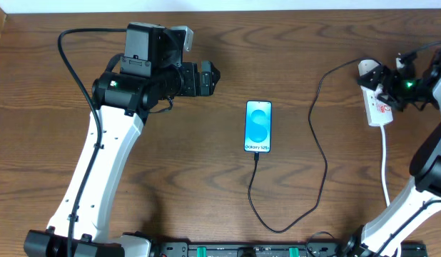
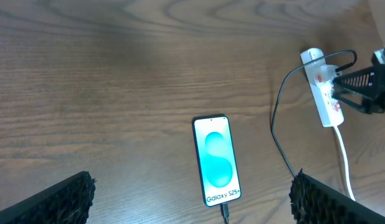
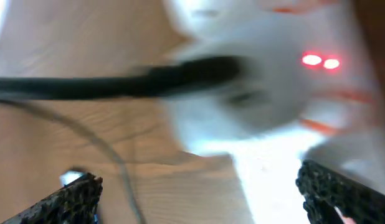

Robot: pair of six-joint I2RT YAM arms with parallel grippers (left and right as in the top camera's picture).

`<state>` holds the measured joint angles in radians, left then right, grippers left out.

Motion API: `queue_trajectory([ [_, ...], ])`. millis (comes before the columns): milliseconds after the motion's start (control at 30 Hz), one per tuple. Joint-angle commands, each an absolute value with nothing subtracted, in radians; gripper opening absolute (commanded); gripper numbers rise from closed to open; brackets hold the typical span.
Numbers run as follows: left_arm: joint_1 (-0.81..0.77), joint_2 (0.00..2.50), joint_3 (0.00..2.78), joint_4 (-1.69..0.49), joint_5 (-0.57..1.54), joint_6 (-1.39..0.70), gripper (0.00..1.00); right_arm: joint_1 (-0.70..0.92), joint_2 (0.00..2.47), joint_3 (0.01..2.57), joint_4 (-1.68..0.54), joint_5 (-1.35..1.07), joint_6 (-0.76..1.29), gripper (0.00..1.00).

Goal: Plug charger to phone and switch on socket

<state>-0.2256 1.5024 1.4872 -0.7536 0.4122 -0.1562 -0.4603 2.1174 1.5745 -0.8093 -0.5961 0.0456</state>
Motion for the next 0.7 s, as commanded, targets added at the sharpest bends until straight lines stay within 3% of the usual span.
queue_trajectory([
  [0,-0.226,1.491,1.489,-0.755,0.406,-0.142,1.0,-0.47,2.023,1.554,-0.851,-0.336,0.154,0.99],
  [333,-0.226,1.491,1.489,-0.755,0.406,-0.142,1.0,-0.469,1.617,1.554,-0.965,-0.334,0.266,0.99],
  [667,-0.226,1.491,1.489,-0.755,0.406,-0.142,1.0,-0.47,1.485,1.554,-0.965,-0.334,0.265,0.99],
])
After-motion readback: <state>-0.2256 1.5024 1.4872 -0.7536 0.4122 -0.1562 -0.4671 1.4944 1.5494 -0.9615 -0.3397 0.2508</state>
